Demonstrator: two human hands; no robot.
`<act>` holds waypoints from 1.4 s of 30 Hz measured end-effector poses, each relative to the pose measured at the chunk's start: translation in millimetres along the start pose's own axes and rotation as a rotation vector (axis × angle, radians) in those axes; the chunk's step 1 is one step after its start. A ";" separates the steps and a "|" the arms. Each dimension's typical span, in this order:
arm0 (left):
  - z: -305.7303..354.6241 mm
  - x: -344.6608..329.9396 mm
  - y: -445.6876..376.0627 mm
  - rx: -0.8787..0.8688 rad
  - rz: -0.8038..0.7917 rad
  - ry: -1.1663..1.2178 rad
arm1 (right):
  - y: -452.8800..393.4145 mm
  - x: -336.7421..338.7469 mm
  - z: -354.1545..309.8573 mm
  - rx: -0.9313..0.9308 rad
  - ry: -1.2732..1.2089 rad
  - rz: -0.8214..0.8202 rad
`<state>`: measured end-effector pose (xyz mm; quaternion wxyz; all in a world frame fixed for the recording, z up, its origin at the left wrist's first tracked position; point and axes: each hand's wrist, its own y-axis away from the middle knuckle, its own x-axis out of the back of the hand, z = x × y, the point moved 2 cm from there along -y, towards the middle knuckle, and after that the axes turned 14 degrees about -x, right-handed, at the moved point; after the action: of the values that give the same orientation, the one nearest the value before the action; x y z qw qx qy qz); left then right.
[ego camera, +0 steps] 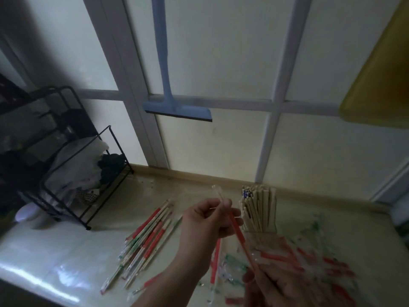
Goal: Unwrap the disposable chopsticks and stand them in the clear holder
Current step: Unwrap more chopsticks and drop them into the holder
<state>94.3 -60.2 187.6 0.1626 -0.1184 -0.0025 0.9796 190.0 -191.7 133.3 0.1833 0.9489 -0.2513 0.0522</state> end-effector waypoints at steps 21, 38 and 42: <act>-17.5 -11.7 3.9 0.016 0.008 -0.018 | -3.3 17.6 -1.6 -0.049 -0.050 -0.124; -31.5 -1.8 -26.9 0.103 0.062 -0.028 | -43.9 3.7 -14.4 -0.278 -0.071 -0.308; -43.6 15.6 -40.8 0.139 0.192 0.059 | -42.7 10.3 1.5 -0.321 -0.154 -0.342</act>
<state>103.1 -18.1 143.4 0.0760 -0.1351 0.0817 0.9845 220.1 -162.6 120.2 0.3181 0.9376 -0.1055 -0.0926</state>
